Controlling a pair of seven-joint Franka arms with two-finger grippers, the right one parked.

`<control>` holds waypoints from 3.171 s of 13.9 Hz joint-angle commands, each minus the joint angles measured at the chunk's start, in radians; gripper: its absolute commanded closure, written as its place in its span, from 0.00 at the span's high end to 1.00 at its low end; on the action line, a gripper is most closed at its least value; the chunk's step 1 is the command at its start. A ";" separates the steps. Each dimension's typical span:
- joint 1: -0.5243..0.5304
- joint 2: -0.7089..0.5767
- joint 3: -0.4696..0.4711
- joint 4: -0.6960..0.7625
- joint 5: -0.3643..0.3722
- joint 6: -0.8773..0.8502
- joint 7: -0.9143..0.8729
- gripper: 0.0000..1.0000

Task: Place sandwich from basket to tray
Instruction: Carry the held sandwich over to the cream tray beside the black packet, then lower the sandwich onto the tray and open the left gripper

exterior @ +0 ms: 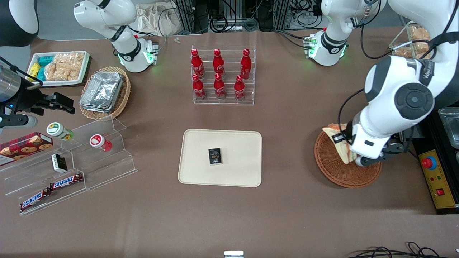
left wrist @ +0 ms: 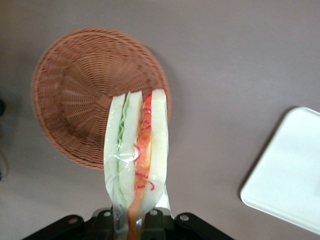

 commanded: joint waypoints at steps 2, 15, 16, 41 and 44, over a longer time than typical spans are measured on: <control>-0.045 0.046 -0.072 0.050 0.066 0.027 0.006 0.16; -0.334 0.403 -0.070 0.201 0.201 0.275 0.041 0.06; -0.350 0.434 -0.070 0.201 0.223 0.310 0.038 0.06; -0.358 0.249 0.009 0.120 0.229 0.038 0.139 0.99; -0.360 0.121 0.124 0.029 0.148 0.036 0.251 0.98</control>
